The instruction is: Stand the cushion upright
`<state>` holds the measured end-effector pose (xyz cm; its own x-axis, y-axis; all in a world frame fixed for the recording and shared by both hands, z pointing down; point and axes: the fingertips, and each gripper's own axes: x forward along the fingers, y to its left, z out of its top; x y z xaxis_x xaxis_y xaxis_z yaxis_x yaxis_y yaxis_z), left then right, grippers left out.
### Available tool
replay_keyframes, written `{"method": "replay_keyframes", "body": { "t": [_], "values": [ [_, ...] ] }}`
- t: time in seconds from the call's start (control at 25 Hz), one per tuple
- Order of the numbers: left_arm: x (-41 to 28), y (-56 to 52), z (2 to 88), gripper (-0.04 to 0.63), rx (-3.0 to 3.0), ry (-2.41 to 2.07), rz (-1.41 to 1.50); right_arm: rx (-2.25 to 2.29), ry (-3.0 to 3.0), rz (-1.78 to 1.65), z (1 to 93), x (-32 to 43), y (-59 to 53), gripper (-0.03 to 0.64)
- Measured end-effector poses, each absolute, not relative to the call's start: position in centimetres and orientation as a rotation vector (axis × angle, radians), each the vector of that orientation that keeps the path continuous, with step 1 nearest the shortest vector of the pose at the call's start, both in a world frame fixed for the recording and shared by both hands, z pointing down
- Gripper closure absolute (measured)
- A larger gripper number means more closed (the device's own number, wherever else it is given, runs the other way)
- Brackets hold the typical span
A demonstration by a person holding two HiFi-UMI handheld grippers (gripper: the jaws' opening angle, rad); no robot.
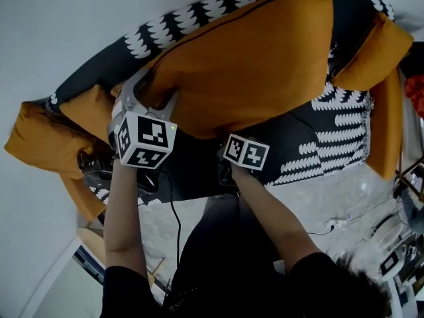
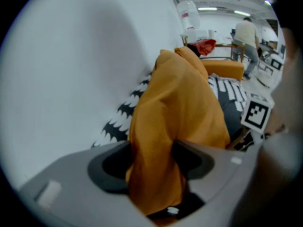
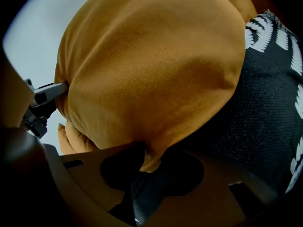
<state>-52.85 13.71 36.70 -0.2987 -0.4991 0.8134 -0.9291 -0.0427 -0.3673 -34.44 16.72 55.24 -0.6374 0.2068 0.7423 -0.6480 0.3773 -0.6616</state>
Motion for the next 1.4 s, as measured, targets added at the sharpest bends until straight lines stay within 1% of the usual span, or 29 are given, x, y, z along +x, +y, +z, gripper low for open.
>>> {"method": "replay_keyframes", "body": {
  "t": [0.08,0.16,0.28,0.4,0.56,0.76,0.92,1.08,1.28,1.4],
  "values": [
    [-53.0,14.4,36.8,0.291,1.501,-1.818,1.307,0.396,-1.843,1.359,55.6,-34.4,17.2,0.506],
    [-53.2,14.3,36.9,0.282,1.489,-1.837,1.307,0.405,-1.849,1.355,55.8,-34.4,17.0,0.497],
    [-53.4,14.4,36.8,0.245,1.470,-1.855,1.280,0.426,-1.854,1.344,55.9,-33.9,16.9,0.470],
    [-53.4,14.7,36.5,0.235,1.464,-1.863,1.275,0.441,-1.863,1.335,55.5,-33.4,17.0,0.424],
    [-52.7,14.2,36.3,0.238,1.458,-1.860,1.291,0.456,-1.874,1.322,54.9,-32.6,16.1,0.417],
    [-51.5,13.6,34.4,0.242,1.460,-1.905,1.211,0.480,-1.928,1.301,52.8,-31.6,14.4,0.426],
    [-50.6,14.7,32.4,0.278,1.447,-1.963,1.090,0.447,-2.018,1.246,50.0,-31.4,14.2,0.446],
    [-49.3,16.8,30.8,0.350,1.444,-2.010,0.967,0.445,-2.109,1.162,47.0,-31.2,14.2,0.463],
    [-47.0,18.4,29.4,0.381,1.444,-2.005,0.943,0.438,-2.157,1.127,44.0,-30.2,14.3,0.476],
    [-46.1,19.4,28.6,0.417,1.426,-2.009,0.892,0.438,-2.176,1.106,42.5,-29.5,14.5,0.482]
  ]
}}
